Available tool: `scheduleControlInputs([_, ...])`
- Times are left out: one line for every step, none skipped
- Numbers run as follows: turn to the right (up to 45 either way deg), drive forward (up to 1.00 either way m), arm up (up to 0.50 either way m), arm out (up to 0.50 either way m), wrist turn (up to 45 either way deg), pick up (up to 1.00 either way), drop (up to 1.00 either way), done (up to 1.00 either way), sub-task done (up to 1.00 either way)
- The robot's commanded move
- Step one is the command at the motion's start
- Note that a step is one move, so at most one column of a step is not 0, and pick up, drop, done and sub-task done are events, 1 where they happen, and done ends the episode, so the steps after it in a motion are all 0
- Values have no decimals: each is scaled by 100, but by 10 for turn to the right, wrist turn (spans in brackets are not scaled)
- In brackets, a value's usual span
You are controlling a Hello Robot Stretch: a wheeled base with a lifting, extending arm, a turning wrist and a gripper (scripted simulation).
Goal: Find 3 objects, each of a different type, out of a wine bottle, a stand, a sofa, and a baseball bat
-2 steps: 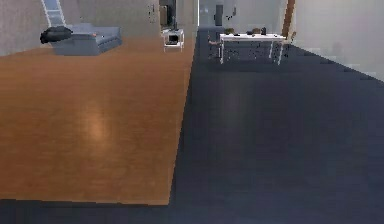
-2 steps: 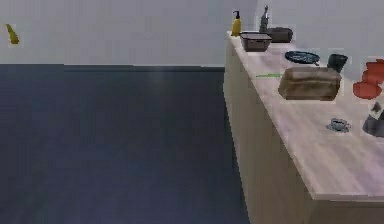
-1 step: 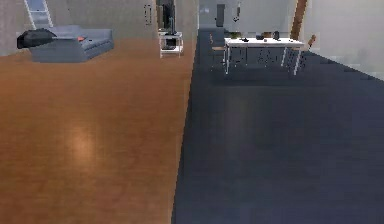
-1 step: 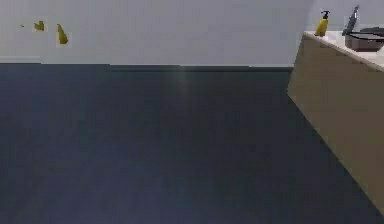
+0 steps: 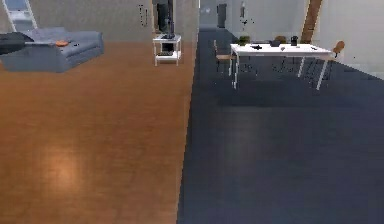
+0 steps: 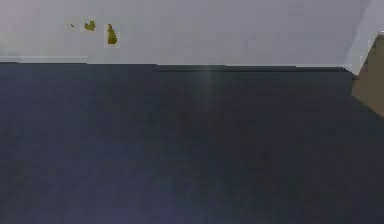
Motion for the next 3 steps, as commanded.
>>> scheduleControlInputs([0,100,0,0,0,0,0,0,0])
scheduleControlInputs([0,100,0,0,0,0,0,0,0])
scheduleControlInputs([-30,0,0,0,0,0,0,0,0])
